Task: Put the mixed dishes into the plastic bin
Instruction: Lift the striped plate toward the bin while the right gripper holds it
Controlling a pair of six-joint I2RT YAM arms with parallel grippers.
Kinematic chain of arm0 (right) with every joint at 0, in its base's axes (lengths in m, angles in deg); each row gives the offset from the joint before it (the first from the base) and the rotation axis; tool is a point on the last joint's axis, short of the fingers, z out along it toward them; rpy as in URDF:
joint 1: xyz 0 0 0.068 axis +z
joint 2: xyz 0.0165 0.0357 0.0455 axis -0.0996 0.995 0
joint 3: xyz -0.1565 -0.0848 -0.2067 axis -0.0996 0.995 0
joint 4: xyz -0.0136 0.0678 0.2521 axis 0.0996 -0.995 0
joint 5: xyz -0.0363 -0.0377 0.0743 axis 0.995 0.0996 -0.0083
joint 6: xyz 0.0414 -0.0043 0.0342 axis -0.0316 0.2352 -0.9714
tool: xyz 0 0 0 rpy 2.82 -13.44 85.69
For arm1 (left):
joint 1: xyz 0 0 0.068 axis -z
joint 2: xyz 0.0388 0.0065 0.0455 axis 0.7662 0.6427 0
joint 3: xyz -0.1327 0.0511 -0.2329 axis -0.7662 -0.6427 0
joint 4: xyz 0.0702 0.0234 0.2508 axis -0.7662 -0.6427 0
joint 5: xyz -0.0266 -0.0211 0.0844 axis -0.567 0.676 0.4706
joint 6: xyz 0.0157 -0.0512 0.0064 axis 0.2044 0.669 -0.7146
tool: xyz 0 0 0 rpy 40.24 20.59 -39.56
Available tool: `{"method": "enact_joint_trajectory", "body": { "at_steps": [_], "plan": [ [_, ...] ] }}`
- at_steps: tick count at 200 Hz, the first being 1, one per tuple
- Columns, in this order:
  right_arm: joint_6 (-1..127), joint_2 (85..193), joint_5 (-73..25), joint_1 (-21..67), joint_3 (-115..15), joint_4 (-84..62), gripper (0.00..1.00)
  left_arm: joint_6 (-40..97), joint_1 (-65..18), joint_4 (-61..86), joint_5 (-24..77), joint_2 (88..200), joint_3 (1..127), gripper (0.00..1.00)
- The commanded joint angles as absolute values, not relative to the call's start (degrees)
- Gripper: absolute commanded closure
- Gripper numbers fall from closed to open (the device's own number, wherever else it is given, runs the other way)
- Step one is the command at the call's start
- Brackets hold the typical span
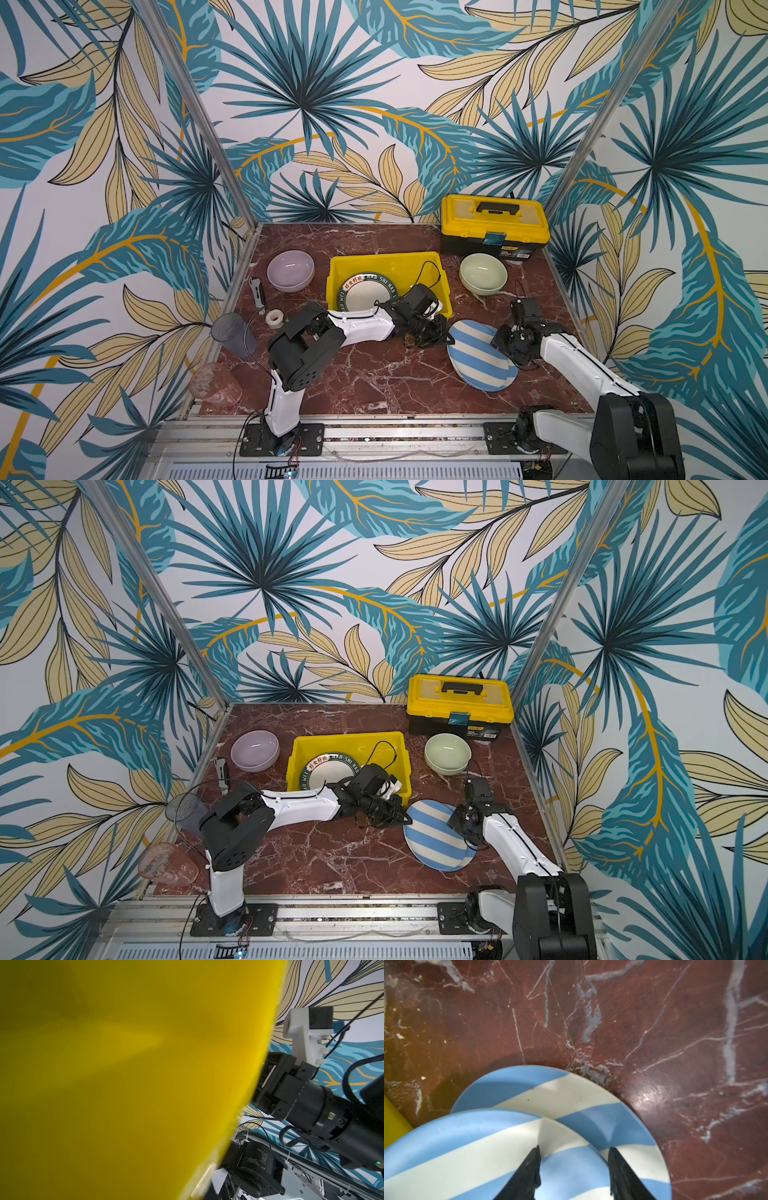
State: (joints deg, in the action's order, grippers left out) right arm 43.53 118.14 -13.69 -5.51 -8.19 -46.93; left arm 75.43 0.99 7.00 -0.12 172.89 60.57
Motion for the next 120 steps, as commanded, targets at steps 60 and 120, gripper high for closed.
{"method": "enact_joint_trajectory", "body": {
  "at_steps": [60,120],
  "plan": [
    [50.58,109.71,-7.45,-4.84,-29.09,-68.77,0.37,74.02,0.19,12.72,-8.26,163.68,66.01,1.00],
    [56.36,110.14,-13.33,-4.84,-39.08,-72.37,0.34,64.39,-5.83,2.06,-9.35,157.71,68.67,1.00]
  ]
}}
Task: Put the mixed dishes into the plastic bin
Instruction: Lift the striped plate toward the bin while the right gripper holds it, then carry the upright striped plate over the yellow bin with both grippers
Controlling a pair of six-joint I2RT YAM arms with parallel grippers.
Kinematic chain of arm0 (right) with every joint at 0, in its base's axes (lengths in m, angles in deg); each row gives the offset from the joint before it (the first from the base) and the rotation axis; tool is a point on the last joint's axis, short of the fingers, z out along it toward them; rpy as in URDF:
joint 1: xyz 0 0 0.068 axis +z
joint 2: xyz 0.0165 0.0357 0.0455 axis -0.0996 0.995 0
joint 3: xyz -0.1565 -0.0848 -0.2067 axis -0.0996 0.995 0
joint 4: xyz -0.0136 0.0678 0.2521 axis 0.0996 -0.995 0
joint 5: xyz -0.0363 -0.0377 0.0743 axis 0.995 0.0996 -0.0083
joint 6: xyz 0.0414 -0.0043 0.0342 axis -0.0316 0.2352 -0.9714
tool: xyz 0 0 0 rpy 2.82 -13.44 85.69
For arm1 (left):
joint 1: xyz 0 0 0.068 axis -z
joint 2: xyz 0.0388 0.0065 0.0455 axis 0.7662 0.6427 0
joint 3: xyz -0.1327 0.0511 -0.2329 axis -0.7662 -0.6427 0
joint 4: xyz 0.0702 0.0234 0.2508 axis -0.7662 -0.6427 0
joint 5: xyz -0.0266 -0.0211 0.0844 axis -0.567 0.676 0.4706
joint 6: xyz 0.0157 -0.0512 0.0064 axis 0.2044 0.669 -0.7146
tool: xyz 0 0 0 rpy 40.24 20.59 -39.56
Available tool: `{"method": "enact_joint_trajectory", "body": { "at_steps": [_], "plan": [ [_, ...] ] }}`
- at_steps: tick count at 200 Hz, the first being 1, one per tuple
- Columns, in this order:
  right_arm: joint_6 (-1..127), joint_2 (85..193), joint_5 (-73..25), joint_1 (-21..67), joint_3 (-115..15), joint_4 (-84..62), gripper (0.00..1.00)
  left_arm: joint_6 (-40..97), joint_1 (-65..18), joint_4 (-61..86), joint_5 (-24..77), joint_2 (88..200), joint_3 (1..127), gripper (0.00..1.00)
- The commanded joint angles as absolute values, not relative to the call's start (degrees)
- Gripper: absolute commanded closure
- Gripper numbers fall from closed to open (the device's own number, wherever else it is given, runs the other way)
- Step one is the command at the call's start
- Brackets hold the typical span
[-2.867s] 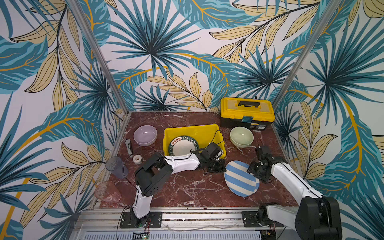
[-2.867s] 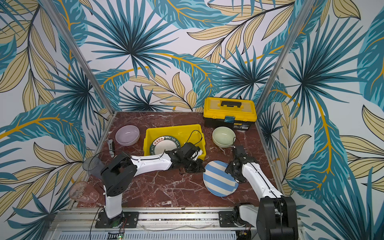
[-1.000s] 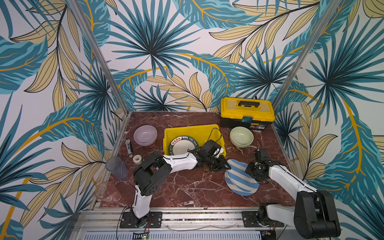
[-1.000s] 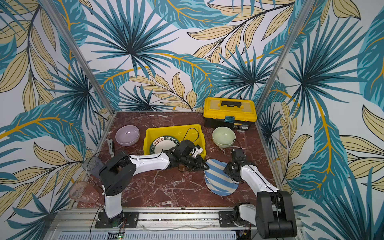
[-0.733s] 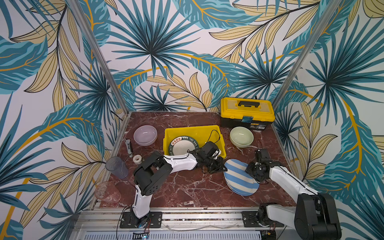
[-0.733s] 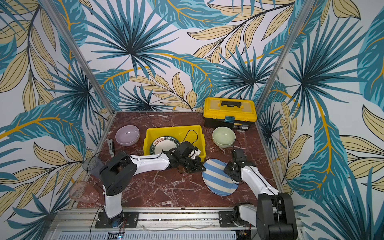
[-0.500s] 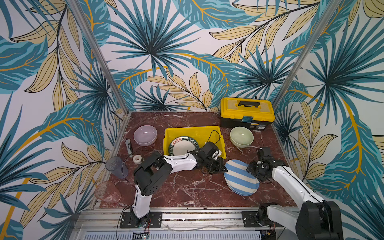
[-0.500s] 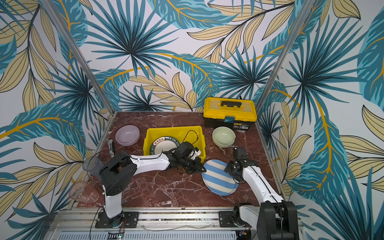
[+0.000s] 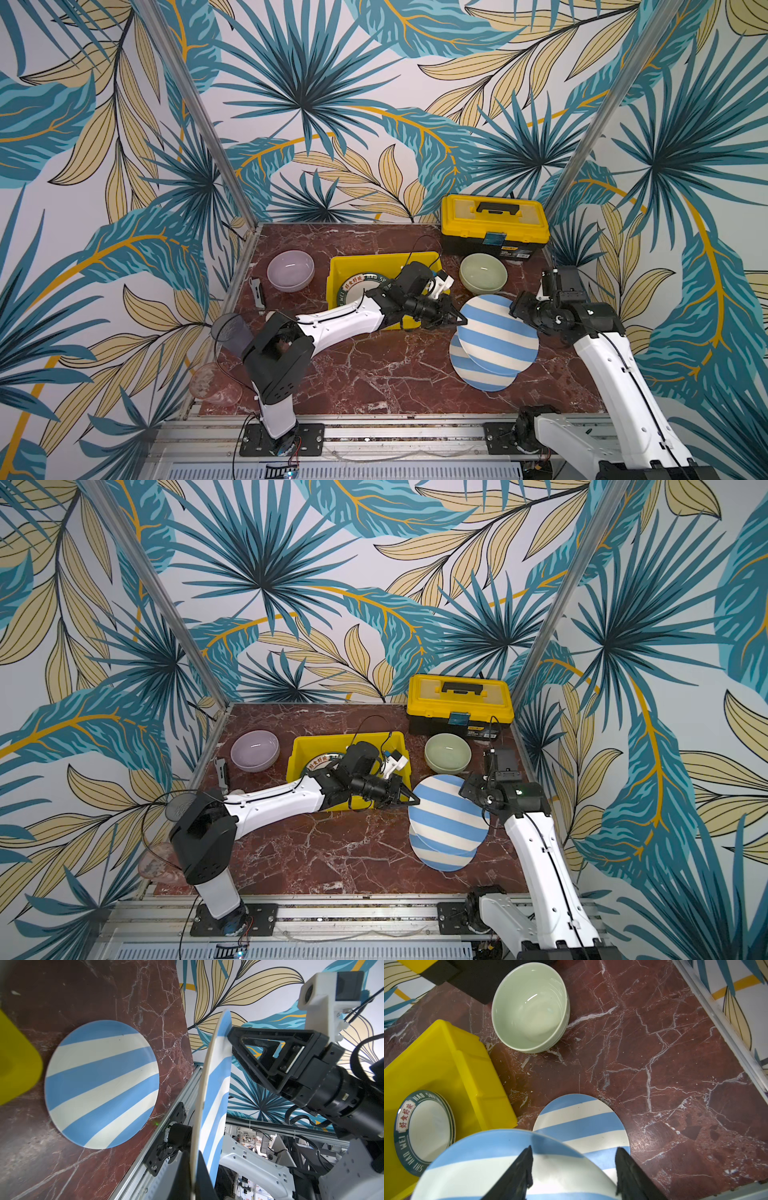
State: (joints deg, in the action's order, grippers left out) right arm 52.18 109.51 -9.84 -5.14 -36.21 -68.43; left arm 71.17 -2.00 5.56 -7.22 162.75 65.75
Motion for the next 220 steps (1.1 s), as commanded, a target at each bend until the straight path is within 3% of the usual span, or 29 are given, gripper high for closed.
{"method": "enact_joint_trajectory", "body": {
  "at_steps": [1,34,78,114,146,176,220],
  "plan": [
    [56.45,110.20,-13.39,-4.84,-39.25,-72.43,0.34,64.26,-6.04,1.84,-9.31,157.61,68.57,1.00],
    [59.54,112.14,-19.09,-4.84,-41.39,-71.22,0.34,62.37,-13.95,0.44,-10.26,152.92,65.08,1.00],
    [56.11,112.84,-49.30,-4.84,-36.39,-54.68,0.35,57.70,-20.74,-1.85,-16.53,148.62,63.95,1.00],
    [46.90,113.52,-62.42,-4.67,-31.03,-36.48,0.37,57.69,-23.00,-2.16,-19.25,146.75,62.63,1.00],
    [45.47,115.05,-63.94,-3.74,-30.20,-31.79,0.45,58.24,-23.86,-2.16,-20.16,146.29,62.49,1.00],
    [44.58,117.12,-63.95,-2.06,-30.27,-28.62,0.58,58.50,-24.54,-2.17,-19.80,146.61,62.68,1.00],
    [43.54,118.33,-63.71,-0.54,-30.23,-25.87,0.64,59.12,-25.73,-2.16,-19.11,146.81,62.32,1.00]
  ]
}}
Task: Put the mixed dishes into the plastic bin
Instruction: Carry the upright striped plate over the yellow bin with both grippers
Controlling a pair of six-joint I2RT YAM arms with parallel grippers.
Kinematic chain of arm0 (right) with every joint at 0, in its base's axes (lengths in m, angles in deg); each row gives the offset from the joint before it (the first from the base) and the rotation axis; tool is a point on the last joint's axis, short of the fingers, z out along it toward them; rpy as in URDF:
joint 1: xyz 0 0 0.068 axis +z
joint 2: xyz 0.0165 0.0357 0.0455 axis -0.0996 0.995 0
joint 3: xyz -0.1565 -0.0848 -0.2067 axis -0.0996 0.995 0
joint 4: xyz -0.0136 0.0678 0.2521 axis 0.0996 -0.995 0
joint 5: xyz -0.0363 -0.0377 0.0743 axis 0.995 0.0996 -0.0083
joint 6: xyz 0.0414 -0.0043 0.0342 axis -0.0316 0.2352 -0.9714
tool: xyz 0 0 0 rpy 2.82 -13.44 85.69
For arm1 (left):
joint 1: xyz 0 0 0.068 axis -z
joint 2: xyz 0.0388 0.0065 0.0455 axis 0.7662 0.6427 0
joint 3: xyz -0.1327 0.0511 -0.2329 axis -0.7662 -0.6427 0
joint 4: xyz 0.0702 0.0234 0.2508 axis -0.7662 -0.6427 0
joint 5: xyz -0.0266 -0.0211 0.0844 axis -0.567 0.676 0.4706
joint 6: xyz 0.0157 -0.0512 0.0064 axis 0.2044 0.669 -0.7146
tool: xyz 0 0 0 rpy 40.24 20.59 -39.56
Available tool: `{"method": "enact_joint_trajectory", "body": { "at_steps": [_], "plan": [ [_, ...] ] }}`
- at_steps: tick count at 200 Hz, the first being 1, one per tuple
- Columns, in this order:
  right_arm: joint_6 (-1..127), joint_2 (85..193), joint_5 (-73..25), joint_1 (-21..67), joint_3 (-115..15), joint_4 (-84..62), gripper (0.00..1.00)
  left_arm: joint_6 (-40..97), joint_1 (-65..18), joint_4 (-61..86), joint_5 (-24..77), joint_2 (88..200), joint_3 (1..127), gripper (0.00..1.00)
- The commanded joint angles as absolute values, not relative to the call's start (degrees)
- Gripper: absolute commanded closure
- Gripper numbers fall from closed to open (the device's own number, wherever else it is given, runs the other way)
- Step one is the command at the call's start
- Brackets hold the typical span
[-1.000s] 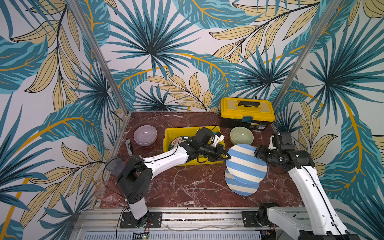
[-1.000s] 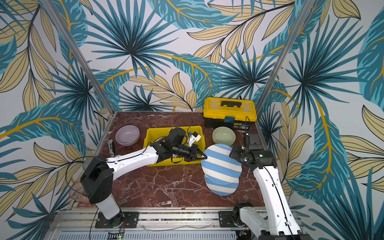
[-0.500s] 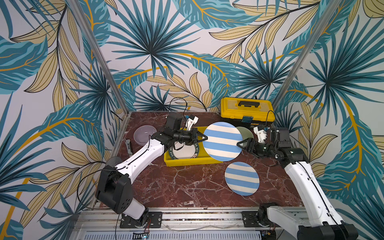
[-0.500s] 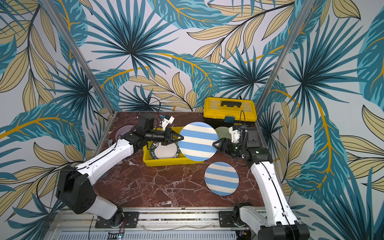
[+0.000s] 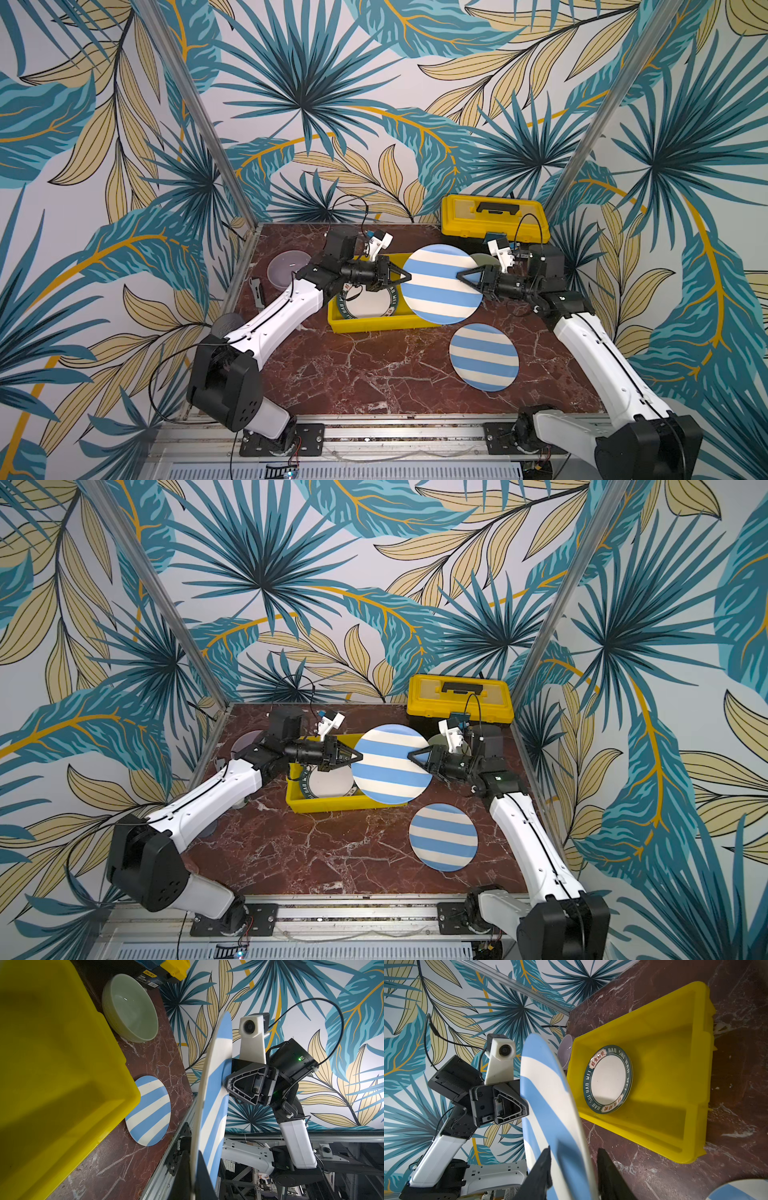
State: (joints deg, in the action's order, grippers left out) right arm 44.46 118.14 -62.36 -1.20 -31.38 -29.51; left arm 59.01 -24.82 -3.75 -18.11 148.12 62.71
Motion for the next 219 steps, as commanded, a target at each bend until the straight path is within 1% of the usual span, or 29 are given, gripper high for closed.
{"method": "enact_joint_trajectory", "body": {
  "at_steps": [1,52,93,115,127,173,181,202,211,219],
  "plan": [
    [43.54,118.33,-63.72,-0.53,-30.21,-25.84,0.64,59.12,-25.74,-2.16,-19.11,146.80,62.33,1.00],
    [42.56,118.12,-63.64,-0.35,-29.44,-24.76,0.72,59.29,-27.29,-2.16,-18.84,146.64,61.06,1.00],
    [41.83,117.80,-63.46,-0.35,-28.97,-24.76,0.84,58.60,-27.76,-2.16,-19.15,146.74,60.50,1.00],
    [39.97,118.07,-62.99,0.04,-28.30,-20.76,0.89,58.59,-28.01,-2.20,-19.37,147.06,60.22,1.00],
    [39.42,118.02,-62.76,0.34,-28.13,-20.11,0.91,58.57,-28.07,-2.22,-19.29,147.29,60.12,0.95],
    [38.74,118.11,-60.86,0.88,-28.04,-20.23,0.99,58.94,-28.65,-2.17,-18.30,147.06,59.36,0.73],
    [38.66,118.20,-60.38,0.88,-28.08,-20.27,1.00,58.94,-28.81,-2.16,-17.95,146.63,58.91,0.66],
    [38.46,118.35,-59.76,0.88,-28.47,-20.45,1.00,58.37,-29.33,-2.17,-15.09,144.56,57.07,0.41],
    [38.50,118.33,-59.55,0.96,-28.67,-20.53,1.00,58.08,-29.81,-2.16,-14.10,143.44,56.22,0.36],
    [38.75,118.42,-59.31,0.96,-28.98,-20.94,1.00,57.91,-30.39,-2.16,-13.38,142.64,55.43,0.33]
  ]
}}
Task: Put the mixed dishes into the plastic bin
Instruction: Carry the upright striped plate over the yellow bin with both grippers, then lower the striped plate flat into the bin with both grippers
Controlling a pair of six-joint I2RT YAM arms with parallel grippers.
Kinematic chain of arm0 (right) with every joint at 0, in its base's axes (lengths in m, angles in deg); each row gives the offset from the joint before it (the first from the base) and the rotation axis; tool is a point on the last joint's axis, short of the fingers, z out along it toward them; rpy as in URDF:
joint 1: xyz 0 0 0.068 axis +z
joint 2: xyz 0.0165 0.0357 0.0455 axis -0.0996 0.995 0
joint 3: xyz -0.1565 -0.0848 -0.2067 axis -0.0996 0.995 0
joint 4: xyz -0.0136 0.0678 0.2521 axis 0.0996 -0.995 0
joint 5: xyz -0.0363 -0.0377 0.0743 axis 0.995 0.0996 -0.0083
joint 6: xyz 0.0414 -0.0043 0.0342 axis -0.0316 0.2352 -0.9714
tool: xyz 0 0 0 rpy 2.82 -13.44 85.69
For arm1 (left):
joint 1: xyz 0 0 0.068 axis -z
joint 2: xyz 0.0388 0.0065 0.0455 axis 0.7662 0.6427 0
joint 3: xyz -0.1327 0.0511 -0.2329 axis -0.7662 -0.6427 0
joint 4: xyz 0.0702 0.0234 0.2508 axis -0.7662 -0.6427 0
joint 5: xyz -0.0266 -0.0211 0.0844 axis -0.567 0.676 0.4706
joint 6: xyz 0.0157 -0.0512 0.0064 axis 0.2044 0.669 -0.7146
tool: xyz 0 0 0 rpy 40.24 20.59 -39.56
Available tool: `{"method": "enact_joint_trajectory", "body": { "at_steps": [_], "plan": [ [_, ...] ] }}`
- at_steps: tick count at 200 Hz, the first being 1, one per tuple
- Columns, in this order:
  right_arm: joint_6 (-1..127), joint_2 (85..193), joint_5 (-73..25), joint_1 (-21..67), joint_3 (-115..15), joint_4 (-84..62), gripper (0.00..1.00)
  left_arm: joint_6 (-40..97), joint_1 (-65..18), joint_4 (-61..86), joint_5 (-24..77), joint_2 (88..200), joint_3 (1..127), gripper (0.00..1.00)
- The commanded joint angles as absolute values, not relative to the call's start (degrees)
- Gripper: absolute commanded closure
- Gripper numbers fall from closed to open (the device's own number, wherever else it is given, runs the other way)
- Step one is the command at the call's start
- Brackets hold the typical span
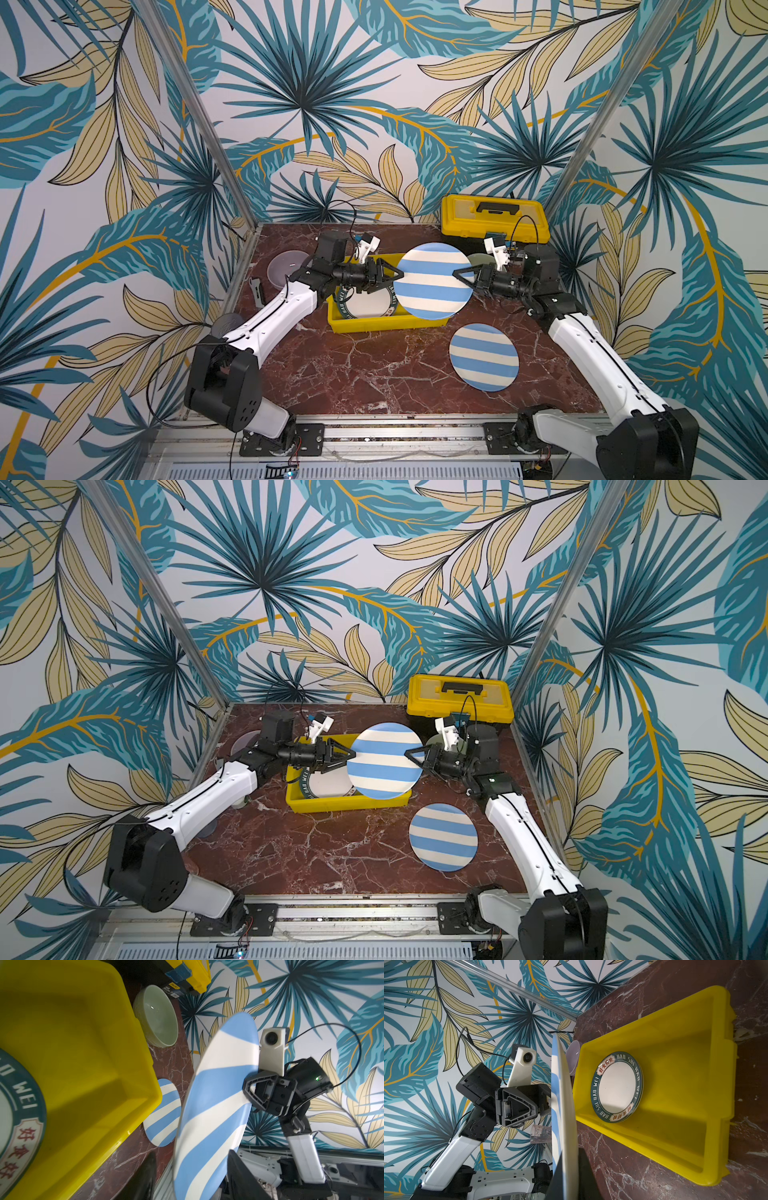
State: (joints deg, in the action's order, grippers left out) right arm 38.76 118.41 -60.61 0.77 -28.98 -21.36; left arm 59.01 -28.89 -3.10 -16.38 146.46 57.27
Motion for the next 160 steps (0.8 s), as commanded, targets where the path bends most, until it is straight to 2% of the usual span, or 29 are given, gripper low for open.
{"method": "enact_joint_trajectory", "body": {
  "at_steps": [1,30,84,132,160],
  "plan": [
    [38.77,118.42,-59.28,0.96,-29.01,-21.00,1.00,57.90,-30.44,-2.20,-13.26,142.52,55.32,0.33],
    [40.54,119.36,-57.79,1.13,-30.71,-23.54,1.00,55.86,-32.88,-8.58,-7.28,139.94,53.80,0.31],
    [46.25,122.66,-46.16,3.22,-36.59,-33.16,1.00,45.37,-34.80,-27.51,8.96,133.79,56.17,0.23],
    [46.93,128.67,-37.52,7.14,-42.38,-34.86,1.00,43.11,-36.03,-29.09,18.98,126.44,53.21,0.18],
    [45.97,132.75,-33.62,10.21,-44.23,-31.92,1.00,41.60,-36.97,-31.40,22.21,123.00,53.27,0.10]
  ]
}}
